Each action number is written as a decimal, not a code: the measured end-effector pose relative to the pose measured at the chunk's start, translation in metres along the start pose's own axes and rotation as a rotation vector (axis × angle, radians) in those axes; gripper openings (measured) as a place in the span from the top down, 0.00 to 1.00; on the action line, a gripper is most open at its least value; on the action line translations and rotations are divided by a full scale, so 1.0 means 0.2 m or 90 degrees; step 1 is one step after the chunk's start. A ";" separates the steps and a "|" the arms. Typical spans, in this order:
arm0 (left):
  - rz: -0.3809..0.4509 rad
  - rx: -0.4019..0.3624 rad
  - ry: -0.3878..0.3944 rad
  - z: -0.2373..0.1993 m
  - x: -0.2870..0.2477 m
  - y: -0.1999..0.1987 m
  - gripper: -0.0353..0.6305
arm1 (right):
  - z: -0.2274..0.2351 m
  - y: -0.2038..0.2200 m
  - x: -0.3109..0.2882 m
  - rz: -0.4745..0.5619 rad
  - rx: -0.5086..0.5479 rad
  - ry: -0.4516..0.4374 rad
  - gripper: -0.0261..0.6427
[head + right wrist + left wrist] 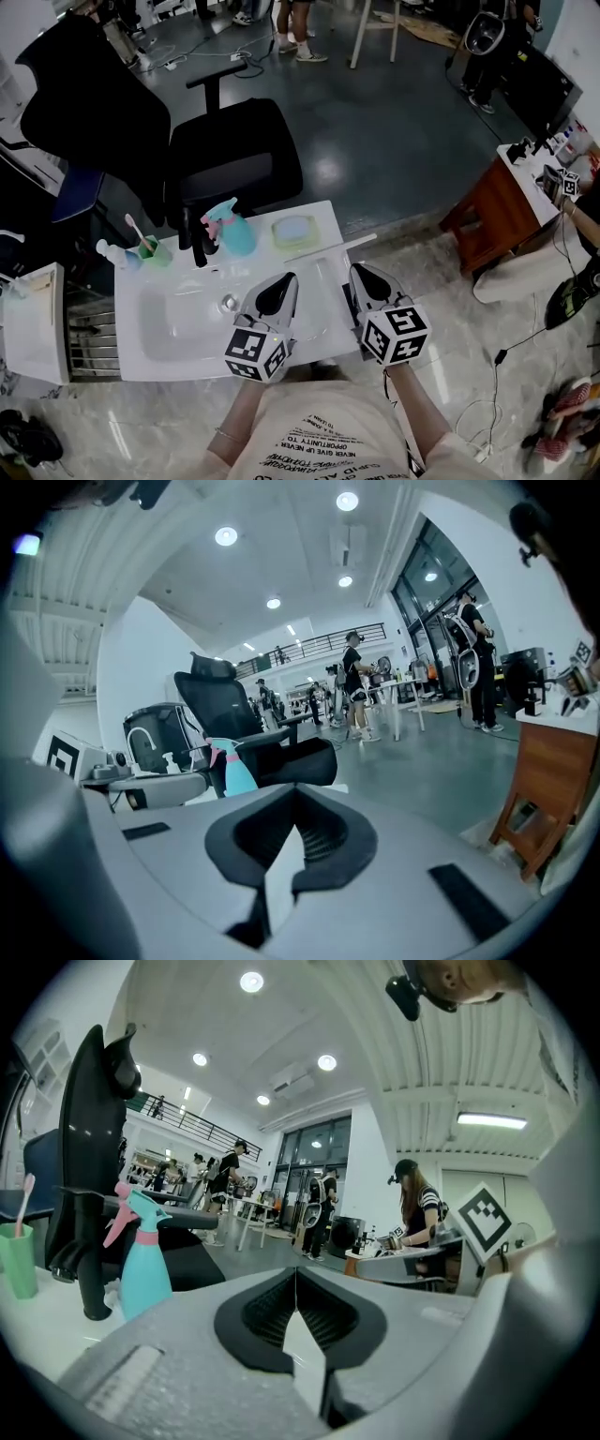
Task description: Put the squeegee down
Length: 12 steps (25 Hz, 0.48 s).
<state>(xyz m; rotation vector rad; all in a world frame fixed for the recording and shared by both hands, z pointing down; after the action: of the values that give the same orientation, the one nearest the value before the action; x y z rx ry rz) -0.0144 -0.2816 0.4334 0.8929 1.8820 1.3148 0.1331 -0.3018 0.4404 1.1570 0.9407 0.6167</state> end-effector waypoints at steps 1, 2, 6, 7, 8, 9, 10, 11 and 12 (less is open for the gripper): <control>0.004 -0.003 0.000 0.00 0.01 -0.02 0.91 | 0.00 -0.02 0.01 0.010 0.000 -0.003 0.96; 0.008 -0.006 0.000 0.00 0.02 -0.03 0.91 | -0.01 -0.04 0.03 0.019 -0.001 -0.005 0.96; 0.027 -0.021 -0.002 0.01 0.04 -0.09 0.91 | 0.00 -0.12 0.08 0.054 -0.002 -0.011 0.96; 0.031 -0.024 -0.003 0.01 0.05 -0.10 0.91 | 0.00 -0.13 0.09 0.062 -0.001 -0.009 0.96; 0.036 -0.026 -0.006 0.01 0.06 -0.11 0.91 | 0.01 -0.14 0.10 0.069 0.000 -0.006 0.96; 0.040 -0.027 -0.009 0.01 0.06 -0.12 0.91 | 0.01 -0.15 0.11 0.075 0.000 -0.003 0.96; 0.044 -0.028 -0.011 0.00 0.07 -0.13 0.91 | 0.02 -0.15 0.12 0.081 -0.002 0.000 0.96; 0.047 -0.030 -0.012 0.00 0.08 -0.14 0.91 | 0.03 -0.16 0.13 0.087 -0.007 0.002 0.96; 0.050 -0.033 -0.013 0.00 0.08 -0.14 0.91 | 0.04 -0.16 0.14 0.093 -0.012 0.004 0.96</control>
<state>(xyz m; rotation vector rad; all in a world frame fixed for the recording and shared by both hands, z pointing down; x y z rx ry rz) -0.0274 -0.2751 0.4035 0.9586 1.8053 1.3887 0.1517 -0.2926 0.4020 1.2156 0.8587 0.7452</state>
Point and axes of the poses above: the fingertips, and each gripper's own axes: x backward along the fingers, z to its right, y out of its underside, the point moved 3 cm from there along x, backward along the fingers, and after that the axes turned 6 degrees about x, right-handed, at the moved point
